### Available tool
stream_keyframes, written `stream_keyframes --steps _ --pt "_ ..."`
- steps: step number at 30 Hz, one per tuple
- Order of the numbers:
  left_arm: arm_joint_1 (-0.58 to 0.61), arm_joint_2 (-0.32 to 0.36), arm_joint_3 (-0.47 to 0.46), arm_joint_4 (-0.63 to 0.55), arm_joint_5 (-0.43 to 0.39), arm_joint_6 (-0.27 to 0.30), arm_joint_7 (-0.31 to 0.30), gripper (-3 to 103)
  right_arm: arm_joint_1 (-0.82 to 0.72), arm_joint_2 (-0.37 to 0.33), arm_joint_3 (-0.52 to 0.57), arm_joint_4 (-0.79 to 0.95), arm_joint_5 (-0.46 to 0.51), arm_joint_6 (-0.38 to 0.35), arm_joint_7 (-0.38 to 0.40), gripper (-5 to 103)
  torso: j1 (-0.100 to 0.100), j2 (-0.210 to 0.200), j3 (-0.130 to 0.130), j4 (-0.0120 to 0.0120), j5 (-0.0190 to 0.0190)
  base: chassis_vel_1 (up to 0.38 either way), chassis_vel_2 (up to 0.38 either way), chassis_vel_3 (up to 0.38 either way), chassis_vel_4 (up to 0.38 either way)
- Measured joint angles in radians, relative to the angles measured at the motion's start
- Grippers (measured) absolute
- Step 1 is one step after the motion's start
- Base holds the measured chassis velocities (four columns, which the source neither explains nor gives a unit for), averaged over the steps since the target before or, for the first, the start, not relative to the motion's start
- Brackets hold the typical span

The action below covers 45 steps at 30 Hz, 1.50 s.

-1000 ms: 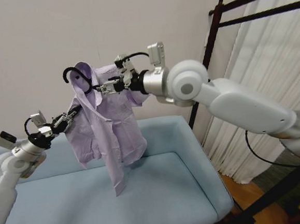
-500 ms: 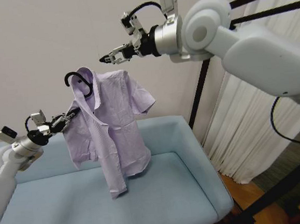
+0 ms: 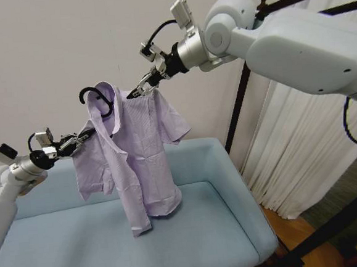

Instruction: Pick up the clothes from the sofa and hang them on the clothes hanger.

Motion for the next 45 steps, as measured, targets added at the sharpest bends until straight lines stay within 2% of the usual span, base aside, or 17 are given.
stream_keyframes --steps 5,9,12,18,20,22,24,27,29,37,39,41,43,44,45 --pt "-0.012 -0.009 0.011 0.005 0.008 -0.007 0.012 2 0.047 0.011 -0.062 -0.009 0.028 -0.019 -0.026 100 0.000 0.000 0.000 0.0002 -0.0001 0.000 0.000 0.000 0.000" --pt "-0.022 -0.017 0.016 0.006 0.010 -0.010 0.022 2 0.087 0.023 -0.125 -0.033 0.026 -0.021 -0.077 102 0.000 0.000 0.000 0.0001 0.0001 0.000 0.000 0.000 0.000" --pt "-0.029 -0.025 0.022 0.006 0.018 -0.011 0.031 2 0.106 0.035 -0.150 -0.053 0.017 -0.023 -0.105 100 0.000 0.000 0.000 0.0000 0.0000 0.000 0.000 0.000 0.000" --pt "-0.037 -0.031 0.028 0.004 0.027 -0.016 0.040 2 0.112 0.042 -0.180 -0.052 0.005 -0.023 -0.117 98 0.000 0.000 0.000 0.0002 -0.0001 0.000 0.000 0.000 0.000" --pt "-0.050 -0.030 0.034 0.006 0.027 -0.016 0.040 2 0.112 0.035 -0.196 -0.023 0.005 -0.023 -0.118 93 0.000 0.000 0.000 0.0001 0.0001 0.000 0.000 0.000 0.000" --pt "-0.052 -0.030 0.035 0.006 0.027 -0.016 0.040 2 0.112 0.033 -0.199 -0.018 0.006 -0.022 -0.118 93 0.000 0.000 0.000 0.0001 0.0000 0.000 0.000 0.000 0.000" --pt "-0.061 -0.027 0.042 0.006 0.027 -0.016 0.039 2 0.108 0.031 -0.202 -0.006 0.008 -0.019 -0.117 84 0.000 0.000 0.000 0.0000 0.0001 0.000 0.000 0.000 0.000" --pt "-0.065 -0.027 0.047 0.006 0.027 -0.015 0.038 2 0.106 0.032 -0.202 -0.003 0.012 -0.019 -0.115 80 0.000 0.000 0.000 0.0001 0.0001 0.000 0.000 0.000 0.000" --pt "-0.079 -0.027 0.061 0.006 0.027 -0.013 0.036 2 0.107 0.036 -0.198 0.004 0.023 -0.019 -0.112 71 0.000 0.000 0.000 0.0001 0.0000 0.000 0.000 0.000 0.000" --pt "-0.090 -0.028 0.073 0.003 0.029 -0.012 0.034 2 0.109 0.034 -0.203 0.004 0.025 -0.019 -0.113 63 0.000 0.000 0.000 0.0001 0.0000 0.000 0.000 0.000 0.000" --pt "-0.090 -0.024 0.073 0.003 0.029 -0.012 0.034 2 0.113 0.029 -0.211 0.006 0.025 -0.018 -0.116 57 0.000 0.000 0.000 0.0000 0.0001 0.000 0.000 0.000 0.000" --pt "-0.090 -0.020 0.073 0.004 0.029 -0.012 0.034 2 0.113 0.027 -0.212 0.009 0.025 -0.016 -0.118 46 0.000 0.000 0.000 0.0001 0.0001 0.000 0.000 0.000 0.000" --pt "-0.091 -0.019 0.073 0.004 0.028 -0.012 0.033 2 0.112 0.026 -0.212 0.009 0.025 -0.016 -0.118 46 0.000 0.000 0.000 0.0001 0.0000 0.000 0.000 0.000 0.000" --pt "-0.093 -0.018 0.073 0.005 0.028 -0.012 0.032 2 0.108 0.026 -0.213 0.010 0.025 -0.010 -0.118 36 0.000 0.000 0.000 0.0001 0.0000 0.000 0.000 0.000 0.000" --pt "-0.094 -0.017 0.073 0.006 0.027 -0.012 0.032 2 0.105 0.026 -0.213 0.012 0.025 -0.006 -0.116 36 0.000 0.000 0.000 0.0002 0.0001 0.000 0.000 0.000 0.000"
